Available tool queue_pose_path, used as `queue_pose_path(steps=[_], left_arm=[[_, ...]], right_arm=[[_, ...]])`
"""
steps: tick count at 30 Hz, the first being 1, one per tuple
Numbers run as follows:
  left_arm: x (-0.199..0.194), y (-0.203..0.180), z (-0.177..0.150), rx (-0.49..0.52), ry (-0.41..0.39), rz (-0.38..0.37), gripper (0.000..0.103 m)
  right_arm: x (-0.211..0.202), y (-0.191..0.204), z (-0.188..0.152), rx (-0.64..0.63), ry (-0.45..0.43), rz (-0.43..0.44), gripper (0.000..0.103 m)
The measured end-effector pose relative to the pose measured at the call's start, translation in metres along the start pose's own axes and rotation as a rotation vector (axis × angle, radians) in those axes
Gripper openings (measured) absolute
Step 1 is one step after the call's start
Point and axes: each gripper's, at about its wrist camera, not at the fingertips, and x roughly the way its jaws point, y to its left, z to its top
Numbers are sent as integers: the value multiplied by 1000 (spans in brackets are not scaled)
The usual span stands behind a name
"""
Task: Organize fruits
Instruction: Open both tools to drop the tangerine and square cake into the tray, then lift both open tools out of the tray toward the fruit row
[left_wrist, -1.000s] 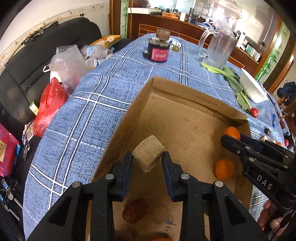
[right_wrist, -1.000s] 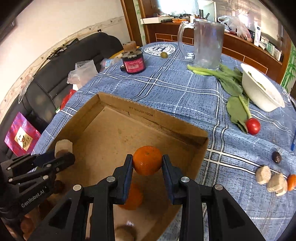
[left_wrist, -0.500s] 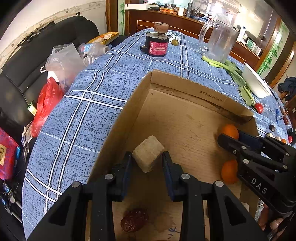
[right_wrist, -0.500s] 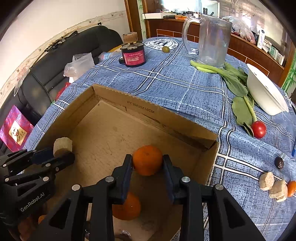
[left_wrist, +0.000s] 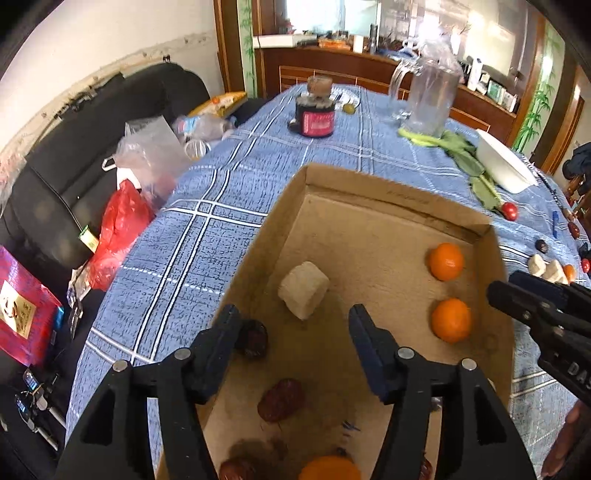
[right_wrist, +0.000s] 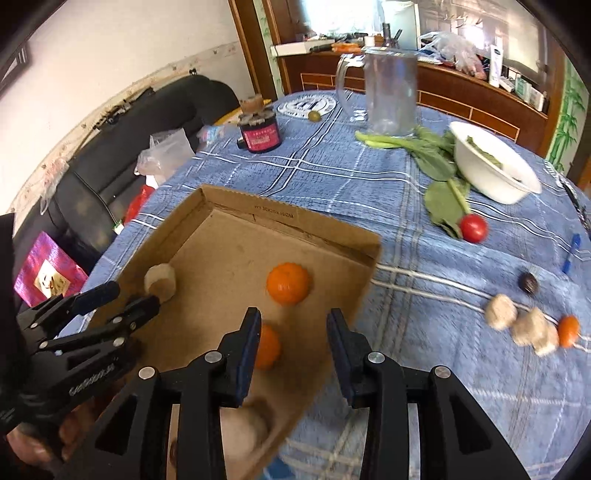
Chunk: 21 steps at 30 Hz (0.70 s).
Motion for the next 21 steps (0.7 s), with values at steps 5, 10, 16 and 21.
queue_pose_path(steps=[5, 10, 16, 21], left_arm=[[-26, -18, -12, 6, -25, -38, 61], [-53, -51, -26, 33, -66, -70, 63], [-73, -96, -40, 77, -86, -117, 65], [-79, -137, -52, 119, -57, -163, 65]], right_arm=[[-37, -15, -28, 24, -43, -36, 59], [-67, -47, -61, 99, -46, -44, 60], [-97, -87, -104, 193, -50, -79, 61], [-117, -108, -136, 192, -40, -141, 62]])
